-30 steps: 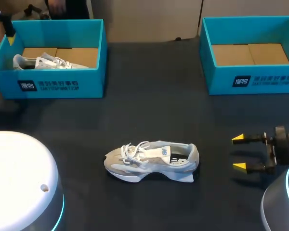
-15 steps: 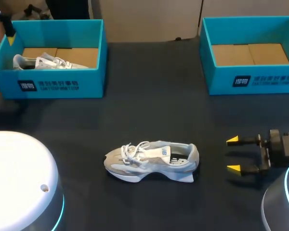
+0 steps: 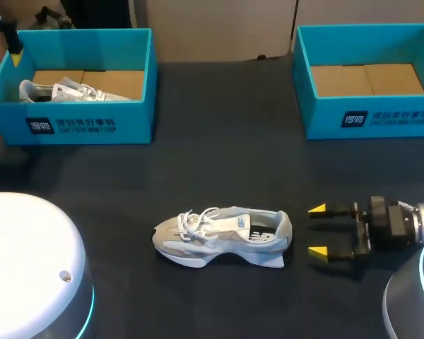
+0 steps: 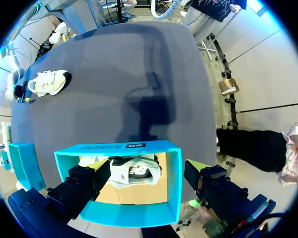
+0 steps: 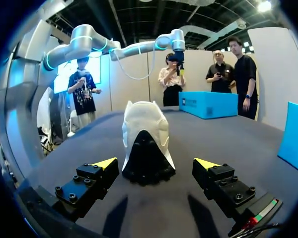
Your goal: Take the shoe out of the shoebox, open the shoe tongue, remove and reinsert the insole, then place the shoe into the shoebox
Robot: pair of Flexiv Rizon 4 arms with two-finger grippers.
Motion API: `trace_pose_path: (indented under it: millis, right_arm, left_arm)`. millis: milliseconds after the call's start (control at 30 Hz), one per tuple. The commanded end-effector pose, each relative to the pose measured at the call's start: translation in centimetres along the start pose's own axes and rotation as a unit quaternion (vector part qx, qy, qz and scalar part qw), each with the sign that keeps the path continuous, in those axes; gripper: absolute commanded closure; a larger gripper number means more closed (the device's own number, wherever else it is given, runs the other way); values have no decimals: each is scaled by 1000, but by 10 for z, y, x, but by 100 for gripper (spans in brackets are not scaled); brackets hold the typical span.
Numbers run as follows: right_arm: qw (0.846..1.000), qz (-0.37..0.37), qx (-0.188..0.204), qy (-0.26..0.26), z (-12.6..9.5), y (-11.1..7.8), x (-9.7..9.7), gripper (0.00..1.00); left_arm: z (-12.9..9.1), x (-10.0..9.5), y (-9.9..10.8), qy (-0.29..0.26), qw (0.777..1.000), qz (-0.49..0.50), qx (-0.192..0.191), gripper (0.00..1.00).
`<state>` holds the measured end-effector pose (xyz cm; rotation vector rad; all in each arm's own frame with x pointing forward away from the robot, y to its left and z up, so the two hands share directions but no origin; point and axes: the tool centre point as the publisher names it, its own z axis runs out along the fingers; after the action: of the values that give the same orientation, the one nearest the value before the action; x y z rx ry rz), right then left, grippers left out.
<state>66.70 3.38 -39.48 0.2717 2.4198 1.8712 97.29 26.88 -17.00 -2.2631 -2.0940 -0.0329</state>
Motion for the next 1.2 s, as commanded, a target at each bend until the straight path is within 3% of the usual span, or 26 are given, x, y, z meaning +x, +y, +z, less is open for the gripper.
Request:
trace_pose_path:
  millis: [33, 600, 1200]
  right_arm:
    - [1000, 2, 0, -3, 15, -3, 1, 0]
    - [1000, -2, -3, 4, 48, 2, 7, 0]
    - [1000, -16, 1, 15, 62, 6, 11, 0]
  left_arm:
    - [-1, 0, -2, 1, 1000, 0, -1, 0]
    - [-1, 0, -2, 1, 1000, 0, -1, 0]
    - [-1, 0, -2, 1, 1000, 0, -1, 0]
